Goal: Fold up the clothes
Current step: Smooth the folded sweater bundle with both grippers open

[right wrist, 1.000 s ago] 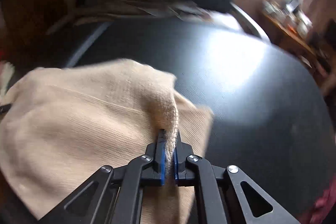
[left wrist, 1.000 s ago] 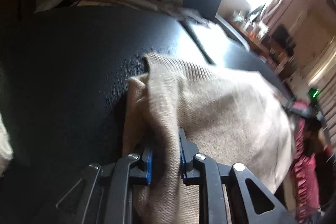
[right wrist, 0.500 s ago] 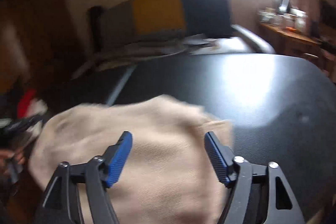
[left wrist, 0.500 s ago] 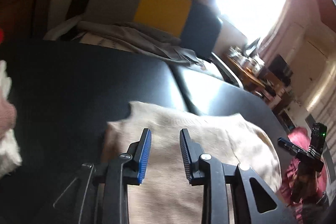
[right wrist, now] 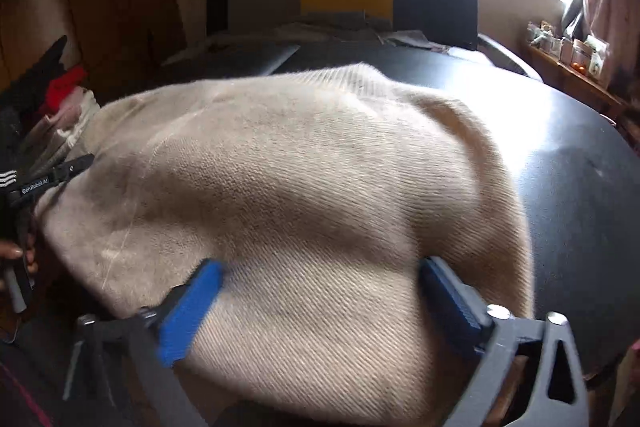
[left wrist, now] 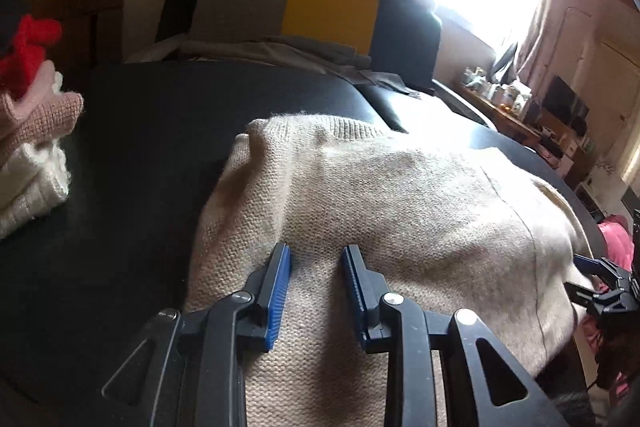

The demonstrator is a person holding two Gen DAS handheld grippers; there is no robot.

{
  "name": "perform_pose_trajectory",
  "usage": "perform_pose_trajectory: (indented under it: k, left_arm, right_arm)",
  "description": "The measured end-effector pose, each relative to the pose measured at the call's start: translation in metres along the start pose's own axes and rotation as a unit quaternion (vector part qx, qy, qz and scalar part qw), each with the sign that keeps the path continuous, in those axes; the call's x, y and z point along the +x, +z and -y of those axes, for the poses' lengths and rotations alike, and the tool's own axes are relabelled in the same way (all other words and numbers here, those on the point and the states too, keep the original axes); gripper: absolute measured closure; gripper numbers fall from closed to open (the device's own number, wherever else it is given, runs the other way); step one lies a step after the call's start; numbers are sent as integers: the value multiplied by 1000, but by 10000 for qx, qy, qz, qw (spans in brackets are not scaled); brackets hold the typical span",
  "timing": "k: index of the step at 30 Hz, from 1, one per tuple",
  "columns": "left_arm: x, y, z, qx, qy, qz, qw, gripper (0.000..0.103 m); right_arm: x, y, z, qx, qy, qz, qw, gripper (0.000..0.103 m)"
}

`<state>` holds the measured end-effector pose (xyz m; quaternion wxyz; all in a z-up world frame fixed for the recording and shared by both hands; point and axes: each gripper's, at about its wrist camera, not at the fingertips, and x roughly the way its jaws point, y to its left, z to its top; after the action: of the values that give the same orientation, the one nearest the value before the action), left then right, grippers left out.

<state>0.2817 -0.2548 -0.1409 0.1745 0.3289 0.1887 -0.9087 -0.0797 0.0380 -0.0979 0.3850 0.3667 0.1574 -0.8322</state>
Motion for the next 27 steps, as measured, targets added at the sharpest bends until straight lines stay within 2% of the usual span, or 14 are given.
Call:
perform_pose_trajectory:
  k: [4,8,14,17,19,21,23,25,27]
  left_arm:
    - [0,20,9,6,103,-185,9998,75]
    - [-8,44,18,213,172,43,9996,75]
    - [16,82,37,678,289,124,9972,74]
    - [36,81,33,611,459,-119,9970,74]
    - [50,80,31,566,571,-280,9964,74]
    - [55,69,17,304,534,-252,9978,70]
    - [53,63,2,-30,342,-149,9993,70]
    - [53,62,-11,-367,210,-109,9990,70]
    - [58,64,-16,-408,215,-37,9989,70]
  right_arm:
    - [1,5,-5,118,-105,-141,9998,0]
    - [-10,13,-13,-45,-250,-285,9993,0]
    - [-19,54,-10,-360,-354,88,9987,0]
    - [-4,85,-4,-325,-398,228,9984,0]
    - [17,102,3,-189,-361,151,9991,0]
    - [44,111,10,13,-306,-78,9995,0]
    - [67,113,17,174,-205,-249,9993,0]
    - [83,110,21,374,22,-234,9990,0]
    - [94,113,28,459,148,-202,9986,0]
